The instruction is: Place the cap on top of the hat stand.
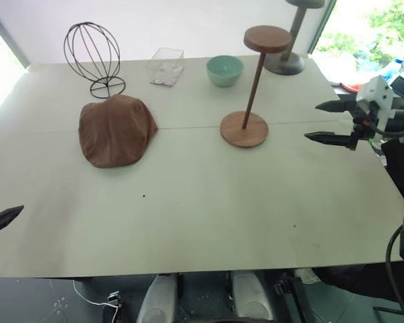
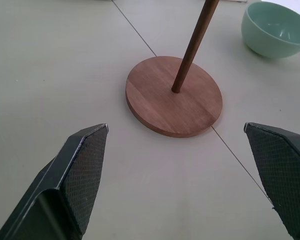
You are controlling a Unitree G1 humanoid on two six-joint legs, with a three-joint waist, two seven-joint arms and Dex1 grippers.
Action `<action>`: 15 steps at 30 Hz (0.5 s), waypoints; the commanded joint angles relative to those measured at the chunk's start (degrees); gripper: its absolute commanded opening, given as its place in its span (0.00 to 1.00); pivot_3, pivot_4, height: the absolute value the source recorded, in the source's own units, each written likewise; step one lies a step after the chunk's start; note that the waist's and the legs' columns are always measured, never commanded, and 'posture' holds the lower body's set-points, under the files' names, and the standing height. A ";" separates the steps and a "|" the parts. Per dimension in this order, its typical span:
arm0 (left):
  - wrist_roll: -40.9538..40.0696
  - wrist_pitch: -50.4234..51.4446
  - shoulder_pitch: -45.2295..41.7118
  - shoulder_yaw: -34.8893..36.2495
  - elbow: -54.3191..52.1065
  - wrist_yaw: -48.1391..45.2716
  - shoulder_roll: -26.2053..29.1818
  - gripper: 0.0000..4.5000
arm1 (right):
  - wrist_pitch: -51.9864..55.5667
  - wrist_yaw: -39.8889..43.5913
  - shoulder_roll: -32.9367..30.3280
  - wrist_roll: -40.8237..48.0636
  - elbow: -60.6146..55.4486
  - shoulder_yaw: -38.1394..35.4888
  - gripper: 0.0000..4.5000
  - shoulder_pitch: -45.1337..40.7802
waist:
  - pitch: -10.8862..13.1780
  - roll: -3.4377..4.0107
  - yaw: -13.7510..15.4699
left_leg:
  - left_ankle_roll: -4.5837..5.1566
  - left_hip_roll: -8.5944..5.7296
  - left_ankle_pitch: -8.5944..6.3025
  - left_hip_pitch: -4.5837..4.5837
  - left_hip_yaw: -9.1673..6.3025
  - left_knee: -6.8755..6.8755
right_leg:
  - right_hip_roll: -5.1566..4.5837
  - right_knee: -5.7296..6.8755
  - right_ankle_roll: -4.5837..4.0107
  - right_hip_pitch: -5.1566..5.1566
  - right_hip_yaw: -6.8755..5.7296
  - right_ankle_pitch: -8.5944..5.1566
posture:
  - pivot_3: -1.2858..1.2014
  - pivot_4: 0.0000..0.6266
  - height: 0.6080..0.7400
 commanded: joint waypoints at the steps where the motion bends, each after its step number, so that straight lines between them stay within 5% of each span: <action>1: -0.38 -0.42 -0.14 1.45 -1.46 -0.52 1.15 0.98 | -0.54 -0.12 -0.08 0.26 -1.51 -0.71 1.00 -2.18 | 0.00 0.00 0.00 | 0.00 0.00 0.00 0.00 0.00 0.00 | 0.00 0.00 0.00 0.00 0.00 0.00 | 0.52 0.24 1.00; 15: -2.14 3.24 -8.82 -5.44 -3.89 0.88 4.82 0.98 | 7.11 1.28 -0.75 2.42 -7.13 -1.49 1.00 -0.57 | 0.01 0.01 0.66 | 0.00 0.01 0.00 0.01 0.05 0.01 | 0.03 0.01 -0.02 -0.01 0.05 0.03 | 0.52 0.24 1.00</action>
